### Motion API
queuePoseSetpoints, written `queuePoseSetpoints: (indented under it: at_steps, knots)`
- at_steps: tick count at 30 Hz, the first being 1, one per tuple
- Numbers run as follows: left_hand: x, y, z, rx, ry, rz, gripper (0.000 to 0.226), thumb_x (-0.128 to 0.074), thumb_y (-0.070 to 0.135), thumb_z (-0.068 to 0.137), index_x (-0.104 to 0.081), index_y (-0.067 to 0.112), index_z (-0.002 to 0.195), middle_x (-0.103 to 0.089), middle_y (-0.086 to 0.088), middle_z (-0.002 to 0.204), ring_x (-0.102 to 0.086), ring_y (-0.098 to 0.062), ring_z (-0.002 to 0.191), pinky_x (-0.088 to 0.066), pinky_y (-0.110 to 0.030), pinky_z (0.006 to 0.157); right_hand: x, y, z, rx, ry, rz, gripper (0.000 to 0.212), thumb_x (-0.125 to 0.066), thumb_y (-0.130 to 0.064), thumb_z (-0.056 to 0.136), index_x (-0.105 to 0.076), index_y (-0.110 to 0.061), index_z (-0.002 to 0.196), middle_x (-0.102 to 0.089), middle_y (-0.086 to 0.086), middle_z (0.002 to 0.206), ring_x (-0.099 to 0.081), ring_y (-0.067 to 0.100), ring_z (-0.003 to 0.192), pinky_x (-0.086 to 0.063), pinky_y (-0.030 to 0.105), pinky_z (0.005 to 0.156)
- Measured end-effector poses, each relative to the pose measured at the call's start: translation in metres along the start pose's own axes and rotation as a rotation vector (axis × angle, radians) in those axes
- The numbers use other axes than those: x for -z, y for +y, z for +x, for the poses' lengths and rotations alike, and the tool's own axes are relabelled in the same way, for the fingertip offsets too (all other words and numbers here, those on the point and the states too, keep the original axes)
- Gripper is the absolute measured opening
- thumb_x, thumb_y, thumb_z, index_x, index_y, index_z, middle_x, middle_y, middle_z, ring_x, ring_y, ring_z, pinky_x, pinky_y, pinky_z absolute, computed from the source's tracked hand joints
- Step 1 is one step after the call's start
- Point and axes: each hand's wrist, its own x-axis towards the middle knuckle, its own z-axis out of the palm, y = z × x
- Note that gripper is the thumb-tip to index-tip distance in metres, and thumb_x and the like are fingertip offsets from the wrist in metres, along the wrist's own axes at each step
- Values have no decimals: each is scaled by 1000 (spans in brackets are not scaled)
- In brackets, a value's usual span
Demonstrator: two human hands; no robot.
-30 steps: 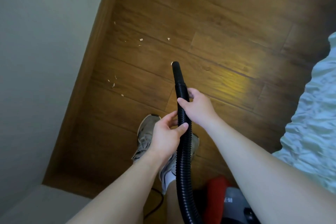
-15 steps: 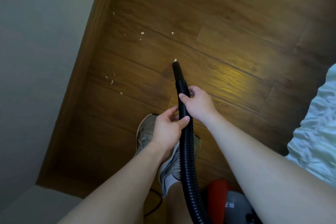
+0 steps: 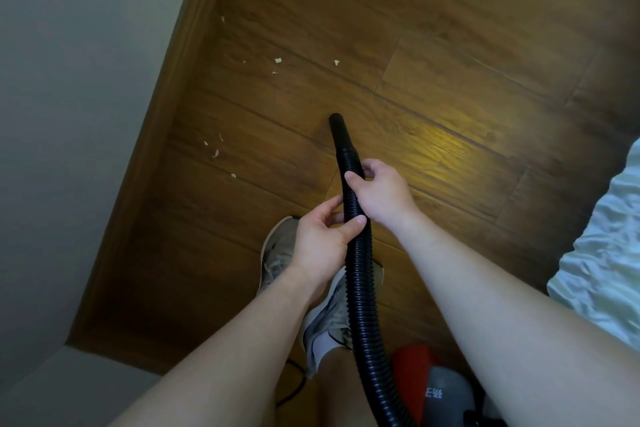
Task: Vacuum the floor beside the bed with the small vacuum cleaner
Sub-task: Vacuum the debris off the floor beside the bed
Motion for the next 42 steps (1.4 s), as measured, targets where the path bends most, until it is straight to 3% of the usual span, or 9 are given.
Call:
queuePoseSetpoints:
  at_steps: [5,10,13,22,27,34,39,42]
  knots:
    - [11,0,-9,0,27,-34,58,-73,6,91,-52,17,145,-73,-6,116,-74,-19,100,-61,-34,87,-9,-8,-6,32,-39,-31,44,-57,-33,98,-55,-14,138,-63,4,133,-58,21,120,-38,21,89]
    - [25,-10,-14,3,85,-79,61,-75,7,89,-52,16,145,-72,-9,119,-74,-22,103,-58,-46,96,-23,-18,-14,63,-104,-65,45,-58,-31,98,-54,-14,140,-63,5,133,-59,19,116,-36,20,86]
    - [36,-18,-18,0,115,-115,62,-76,8,89,-52,16,145,-72,-7,120,-74,-20,103,-58,-45,96,-33,-23,-17,86,-161,-101,45,-59,-30,98,-54,-13,139,-63,5,131,-59,17,111,-38,21,85]
    - [55,-36,-34,-19,184,-241,61,-75,6,89,-51,13,145,-74,-7,118,-73,-18,104,-57,-40,98,-61,-28,-24,139,-275,-237,49,-60,-33,97,-54,-11,139,-64,8,131,-61,23,115,-49,32,97]
    - [66,-49,-44,1,242,-310,61,-75,7,89,-52,14,145,-76,-5,113,-75,-15,97,-59,-37,93,-80,-29,-31,179,-337,-331,46,-59,-35,97,-56,-12,137,-66,6,126,-61,17,100,-47,26,84]
    - [87,-58,-49,20,264,-348,59,-75,10,90,-52,17,145,-77,0,108,-75,-12,97,-58,-37,95,-108,-33,-31,187,-380,-388,53,-58,-37,97,-51,-10,143,-63,6,133,-61,22,116,-46,25,89]
    - [102,-56,-45,19,260,-362,57,-74,8,91,-54,18,143,-77,-3,111,-75,-14,98,-60,-37,93,-125,-40,-26,194,-373,-405,48,-58,-39,96,-58,-12,136,-69,4,120,-65,18,102,-45,24,76]
    - [111,-54,-43,23,249,-421,53,-72,3,91,-56,17,139,-77,-4,110,-75,-13,97,-62,-29,84,-133,-46,-24,191,-370,-411,47,-58,-39,96,-59,-13,135,-70,3,114,-66,18,97,-46,24,73]
